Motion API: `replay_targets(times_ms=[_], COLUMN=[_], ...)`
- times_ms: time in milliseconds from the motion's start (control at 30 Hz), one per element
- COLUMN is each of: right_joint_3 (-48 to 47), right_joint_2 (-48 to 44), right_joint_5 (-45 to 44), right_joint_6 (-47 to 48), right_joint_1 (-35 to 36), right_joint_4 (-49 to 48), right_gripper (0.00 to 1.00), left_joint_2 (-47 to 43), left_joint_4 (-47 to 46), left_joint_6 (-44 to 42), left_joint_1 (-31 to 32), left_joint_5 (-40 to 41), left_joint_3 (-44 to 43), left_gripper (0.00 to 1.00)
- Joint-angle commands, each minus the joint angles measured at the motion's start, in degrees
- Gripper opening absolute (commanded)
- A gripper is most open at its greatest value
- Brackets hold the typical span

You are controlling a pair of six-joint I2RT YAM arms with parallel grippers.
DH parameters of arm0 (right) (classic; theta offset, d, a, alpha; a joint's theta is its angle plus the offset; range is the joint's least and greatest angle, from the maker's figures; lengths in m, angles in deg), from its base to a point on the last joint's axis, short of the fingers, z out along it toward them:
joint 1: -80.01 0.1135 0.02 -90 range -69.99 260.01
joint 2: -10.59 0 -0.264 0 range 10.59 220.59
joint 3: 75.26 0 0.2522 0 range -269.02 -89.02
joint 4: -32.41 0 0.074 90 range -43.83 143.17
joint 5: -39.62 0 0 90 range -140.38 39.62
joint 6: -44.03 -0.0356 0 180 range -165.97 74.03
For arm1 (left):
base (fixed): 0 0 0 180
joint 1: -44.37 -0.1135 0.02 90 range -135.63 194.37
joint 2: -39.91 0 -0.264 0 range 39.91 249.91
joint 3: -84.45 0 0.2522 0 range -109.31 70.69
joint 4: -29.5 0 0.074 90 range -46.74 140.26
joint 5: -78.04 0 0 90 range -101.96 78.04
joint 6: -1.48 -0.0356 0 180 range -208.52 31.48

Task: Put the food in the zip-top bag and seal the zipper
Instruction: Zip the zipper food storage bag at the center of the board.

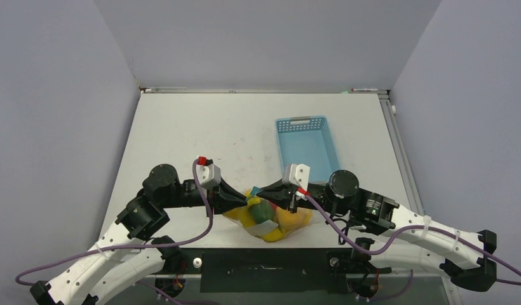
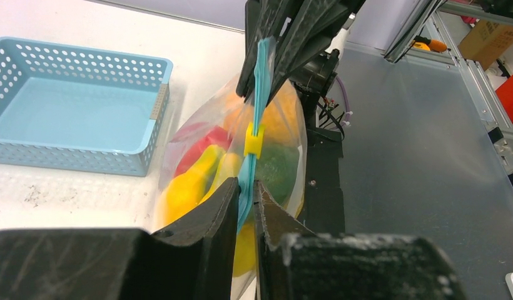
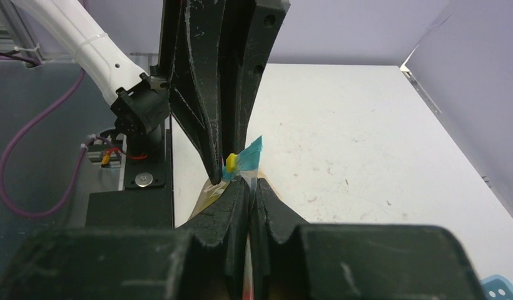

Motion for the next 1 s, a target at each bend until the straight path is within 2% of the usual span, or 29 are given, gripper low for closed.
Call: replay_targets(times_ms=[0,100,133,200,267,433,667,967], right_joint_3=[-1.5,-1.5,-1.5,-1.4,-1.6,-2.0,-2.5,-3.1], right_joint_2=[-2.1,-1.6,-1.4,-0.9,-0.2,1.5,3.0,3.6], right_joint_5=[-1.0,-1.0,-0.9,-0.7,-0.2,1.1,3.1,4.3], right_joint_6=[-0.7,-0.6,-0.6,-0.7,-0.4,0.0,0.3,0.6], right_joint_1=[-0.3,-0.3,-0.2,-0.3,-0.2,-0.2,-0.2,-0.2], right_joint_4=[-8.8,-8.3,-8.2,-8.0,-7.2,-5.9,-4.0,-3.5], right_gripper=[0.05,0.05,0.05,0.05,0.05,0.05,0.05,0.05], left_joint_2=[0.0,-0.3,-0.3,-0.6,-0.9,-1.5,-2.5,-3.4], left_joint_4=[1.1,1.1,1.0,0.9,0.6,0.1,-0.1,-0.5], left_joint_6=[-0.6,-0.6,-0.6,-0.4,-0.2,0.1,0.0,-0.2], left_joint_1=[-0.1,-0.1,0.0,0.0,-0.1,-0.2,-0.3,-0.7], left_joint_5=[0.5,0.8,1.0,1.2,1.2,1.2,3.6,5.7], left_joint_3=[-0.5,-0.4,-0.4,-0.3,-0.2,0.1,0.3,0.5], left_gripper=[0.11,0.17,0.21,0.38,0.5,0.65,0.7,0.67])
